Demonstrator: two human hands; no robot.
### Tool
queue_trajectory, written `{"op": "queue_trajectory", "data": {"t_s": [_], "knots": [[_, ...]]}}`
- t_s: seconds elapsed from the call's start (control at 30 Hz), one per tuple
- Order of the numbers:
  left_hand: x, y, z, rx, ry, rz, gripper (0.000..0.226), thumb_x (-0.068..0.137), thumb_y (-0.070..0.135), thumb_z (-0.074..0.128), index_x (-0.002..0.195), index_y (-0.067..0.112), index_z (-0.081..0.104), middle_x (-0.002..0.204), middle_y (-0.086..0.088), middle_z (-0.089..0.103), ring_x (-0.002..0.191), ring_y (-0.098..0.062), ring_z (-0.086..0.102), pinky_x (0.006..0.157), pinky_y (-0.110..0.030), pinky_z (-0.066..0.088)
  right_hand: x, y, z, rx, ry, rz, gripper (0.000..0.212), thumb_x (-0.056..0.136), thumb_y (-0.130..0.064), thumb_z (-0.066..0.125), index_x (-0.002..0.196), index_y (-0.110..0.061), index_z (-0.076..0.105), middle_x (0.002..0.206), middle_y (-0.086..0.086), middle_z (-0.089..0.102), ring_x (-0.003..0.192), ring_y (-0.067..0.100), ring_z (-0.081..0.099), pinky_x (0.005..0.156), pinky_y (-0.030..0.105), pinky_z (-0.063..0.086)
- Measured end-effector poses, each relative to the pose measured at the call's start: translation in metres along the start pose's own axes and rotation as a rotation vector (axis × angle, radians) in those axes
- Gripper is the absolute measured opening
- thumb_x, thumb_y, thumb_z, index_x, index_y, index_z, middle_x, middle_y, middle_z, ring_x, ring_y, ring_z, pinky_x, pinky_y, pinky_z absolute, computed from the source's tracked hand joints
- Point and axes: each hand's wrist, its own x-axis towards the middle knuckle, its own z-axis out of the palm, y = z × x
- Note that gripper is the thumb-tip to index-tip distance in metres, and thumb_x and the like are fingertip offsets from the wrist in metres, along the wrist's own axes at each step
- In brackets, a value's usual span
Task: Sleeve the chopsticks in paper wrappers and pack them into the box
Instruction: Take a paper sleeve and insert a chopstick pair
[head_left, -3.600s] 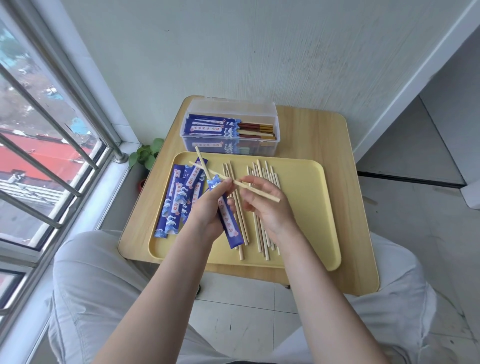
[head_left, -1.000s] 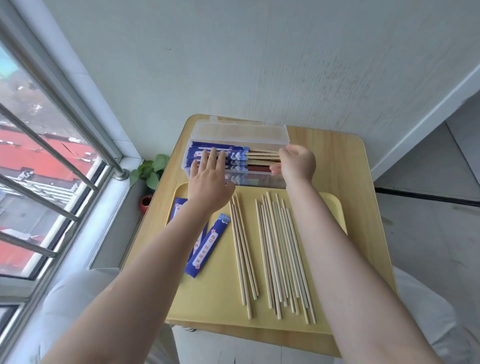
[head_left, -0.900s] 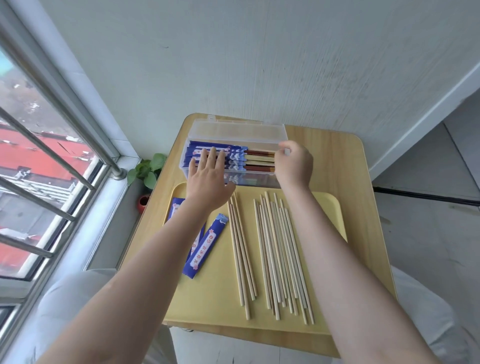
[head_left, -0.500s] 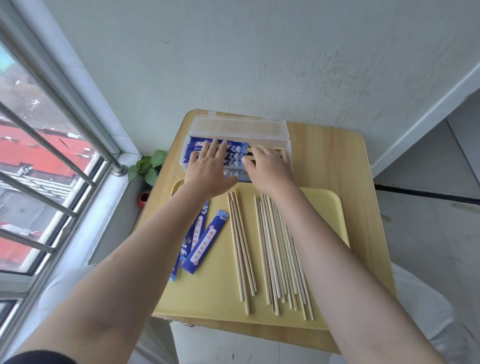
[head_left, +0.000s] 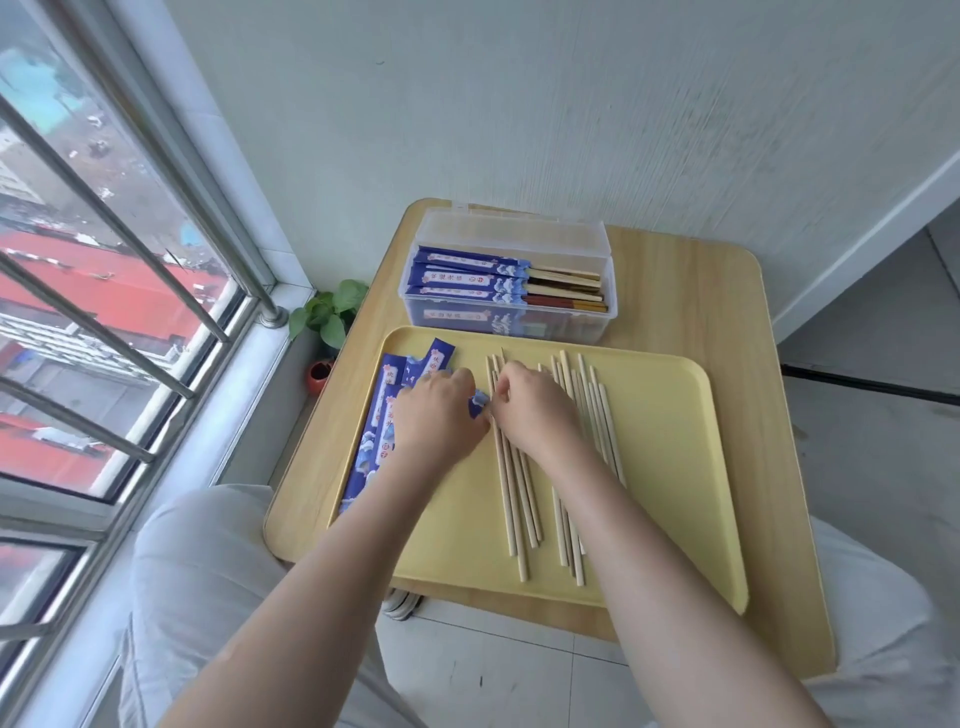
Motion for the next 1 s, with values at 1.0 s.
{"op": "queue_trajectory", "data": {"t_s": [1.0], "knots": [[-0.024,0.016,0.013,-0.169,-0.136,-0.245,0.038,0.079,0.027,0.076,0.099,0.01,0.048,0.098,-0.006,0.055,0.078,-0.02,0.051,0.051,-0.026,0.033,-0.06,0.024,0.012,-0.021,-0.039,0.138,0.012,0.094,-0.02,0.062,0.095,-0.012,0.053,0.09,0.002,0.06,0.076,0.023,0.054,0.058,0.028,0.037]]}}
